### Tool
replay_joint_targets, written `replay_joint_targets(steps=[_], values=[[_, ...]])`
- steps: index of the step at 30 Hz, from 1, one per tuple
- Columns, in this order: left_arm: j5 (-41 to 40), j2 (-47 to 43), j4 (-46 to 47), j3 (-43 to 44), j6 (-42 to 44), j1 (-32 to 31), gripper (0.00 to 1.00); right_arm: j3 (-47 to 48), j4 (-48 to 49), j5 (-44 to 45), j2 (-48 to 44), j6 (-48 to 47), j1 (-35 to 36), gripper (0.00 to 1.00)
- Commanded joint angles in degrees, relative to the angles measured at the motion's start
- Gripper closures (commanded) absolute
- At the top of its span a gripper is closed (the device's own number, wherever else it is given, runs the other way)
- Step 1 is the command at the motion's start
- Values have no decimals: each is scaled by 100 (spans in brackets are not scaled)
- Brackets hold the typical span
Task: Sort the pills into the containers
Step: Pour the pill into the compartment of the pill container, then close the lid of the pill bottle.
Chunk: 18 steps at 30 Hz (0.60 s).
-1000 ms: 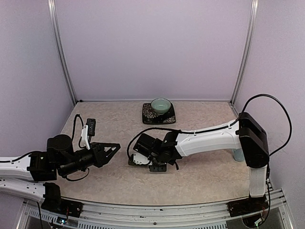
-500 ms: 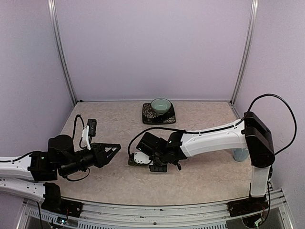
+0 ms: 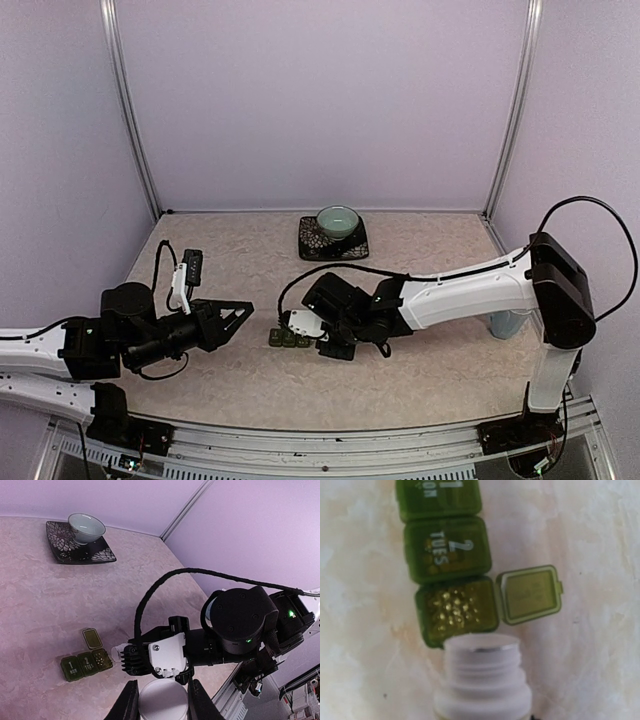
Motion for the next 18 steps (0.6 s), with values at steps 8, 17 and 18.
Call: replay_joint_targets(steps=[8,17,18], values=[[-11,-12,128,21,-48,-16,73,-785,1289,-576,-693,405,-196,74],[-11,-18,141,11,-62,-25,73,-1697,2674,-976,-1353,731,-245,73],[-11,-19,138,7,-62,-28,74,-1814,2858,-1014,-1445,784,-249,73]])
